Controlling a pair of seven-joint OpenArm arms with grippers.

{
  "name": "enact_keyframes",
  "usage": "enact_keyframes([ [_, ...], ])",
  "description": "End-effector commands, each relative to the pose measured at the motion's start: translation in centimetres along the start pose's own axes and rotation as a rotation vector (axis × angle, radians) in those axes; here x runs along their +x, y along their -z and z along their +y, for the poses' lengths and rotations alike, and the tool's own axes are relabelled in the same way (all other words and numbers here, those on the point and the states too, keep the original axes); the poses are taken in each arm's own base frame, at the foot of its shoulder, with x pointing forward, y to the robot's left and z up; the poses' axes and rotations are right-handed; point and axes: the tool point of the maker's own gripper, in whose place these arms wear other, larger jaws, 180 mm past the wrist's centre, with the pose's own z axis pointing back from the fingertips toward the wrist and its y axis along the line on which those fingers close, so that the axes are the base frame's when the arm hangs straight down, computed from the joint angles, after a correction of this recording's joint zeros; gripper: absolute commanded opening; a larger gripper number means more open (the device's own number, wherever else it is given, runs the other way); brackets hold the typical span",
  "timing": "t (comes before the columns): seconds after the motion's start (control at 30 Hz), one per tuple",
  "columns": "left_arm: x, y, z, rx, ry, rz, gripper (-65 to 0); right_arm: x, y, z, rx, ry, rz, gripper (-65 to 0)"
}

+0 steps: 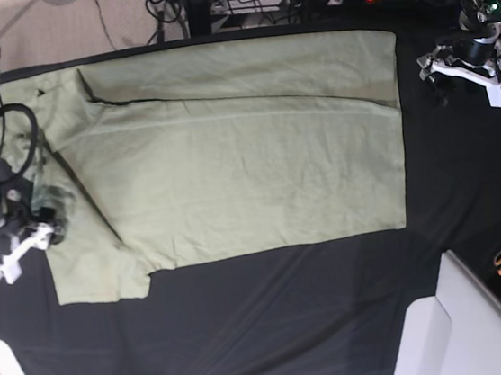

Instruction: Fold the T-shirt properly

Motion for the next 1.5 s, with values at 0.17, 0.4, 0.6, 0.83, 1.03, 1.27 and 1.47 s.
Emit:
enact_keyframes([
  [0.17, 1.2, -0.3, 0.3, 0.000, 0.013, -0.039, -15.5, 1.6, -0.2, 0.7, 0.018, -0.008, -0.033, -31.7],
  [0.4, 1.2, -0.3, 0.3, 0.000, 0.013, -0.039, -15.5, 2.1, -0.2, 0.8, 0.018, -0.015, -0.040, -55.1],
  [0.6, 1.2, -0.3, 0.2, -0.002, 0.013, -0.040, -15.5, 3.2, -0.7, 1.1, 0.017, -0.041, -0.070, -64.4],
  [0.83, 3.1, 1.4, -0.1, -0.014, -0.012, -0.074, -15.5, 5.2, -2.4, 2.1, 0.016, -0.123, -0.113, -64.5],
  [1.03, 4.4, 5.9, -1.2, -0.022, 0.052, -0.020, -15.5, 5.9, -3.6, 2.8, 0.012, -0.174, -0.134, -64.5],
  [1.27, 5.5, 10.3, -3.7, -0.066, 0.052, 0.036, -15.5, 5.6, -4.9, 3.2, 0.004, -0.221, -0.151, -64.7],
  [1.47, 4.7, 12.6, -4.3, -0.094, -0.028, 0.099, -15.5, 5.9, -5.6, 3.6, 0.003, -0.246, -0.174, -64.7],
])
